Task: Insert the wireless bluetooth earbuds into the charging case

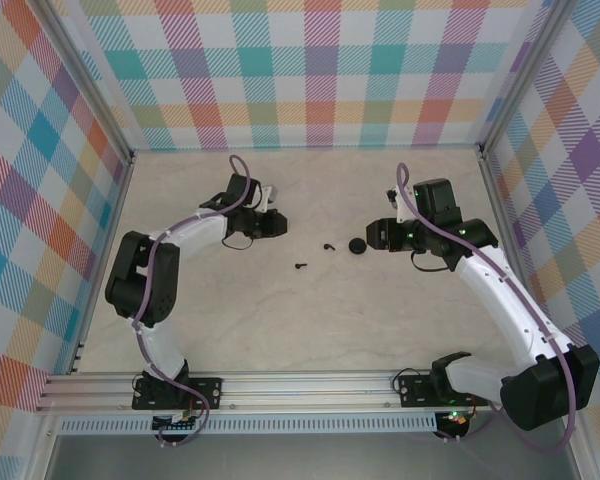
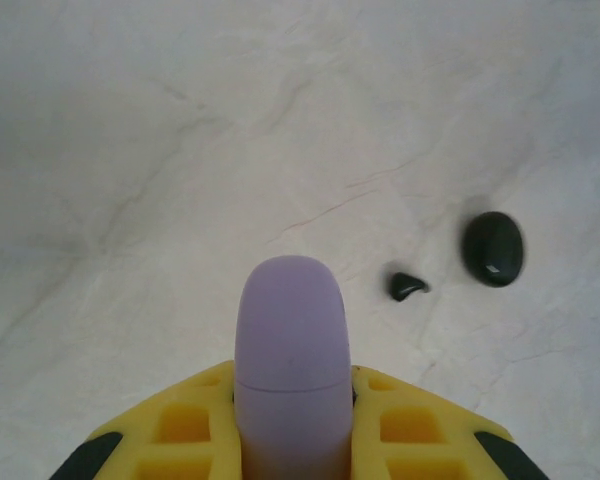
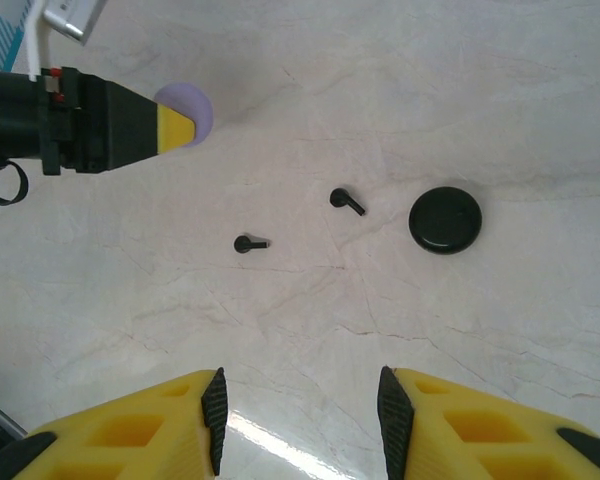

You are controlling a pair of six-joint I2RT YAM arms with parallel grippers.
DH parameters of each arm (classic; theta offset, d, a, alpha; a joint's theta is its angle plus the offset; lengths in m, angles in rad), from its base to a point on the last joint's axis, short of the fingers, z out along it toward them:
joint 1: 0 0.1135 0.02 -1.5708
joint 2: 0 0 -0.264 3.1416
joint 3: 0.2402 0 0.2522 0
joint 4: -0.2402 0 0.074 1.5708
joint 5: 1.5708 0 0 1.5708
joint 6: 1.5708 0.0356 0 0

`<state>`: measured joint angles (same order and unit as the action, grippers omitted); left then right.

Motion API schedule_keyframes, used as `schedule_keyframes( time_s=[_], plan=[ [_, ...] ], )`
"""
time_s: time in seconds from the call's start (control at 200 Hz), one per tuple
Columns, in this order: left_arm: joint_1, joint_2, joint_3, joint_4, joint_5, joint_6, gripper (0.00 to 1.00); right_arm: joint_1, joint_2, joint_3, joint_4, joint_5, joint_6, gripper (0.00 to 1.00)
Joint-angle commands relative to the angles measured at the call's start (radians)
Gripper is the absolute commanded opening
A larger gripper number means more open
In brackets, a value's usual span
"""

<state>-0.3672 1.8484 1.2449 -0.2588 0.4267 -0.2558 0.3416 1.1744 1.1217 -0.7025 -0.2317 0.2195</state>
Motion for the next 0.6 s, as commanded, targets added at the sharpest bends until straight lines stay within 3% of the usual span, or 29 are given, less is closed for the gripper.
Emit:
schedule_keyframes(
  time_s=[0.0, 0.465, 0.595],
  plan=[
    [0.014, 0.042, 0.053, -0.122, -0.017, 0.030, 0.00, 0.006, 0.002, -0.010, -0.017, -0.015, -0.011, 0.46],
    [0.036, 0.171, 0.122, -0.207, -0.043, 0.027, 0.05, 0.005, 0.019, -0.010, -0.022, -0.023, -0.007, 0.47],
    [0.036, 0.176, 0.125, -0.224, -0.074, 0.028, 0.17, 0.005, 0.027, -0.010, -0.024, -0.022, -0.011, 0.47]
  ],
)
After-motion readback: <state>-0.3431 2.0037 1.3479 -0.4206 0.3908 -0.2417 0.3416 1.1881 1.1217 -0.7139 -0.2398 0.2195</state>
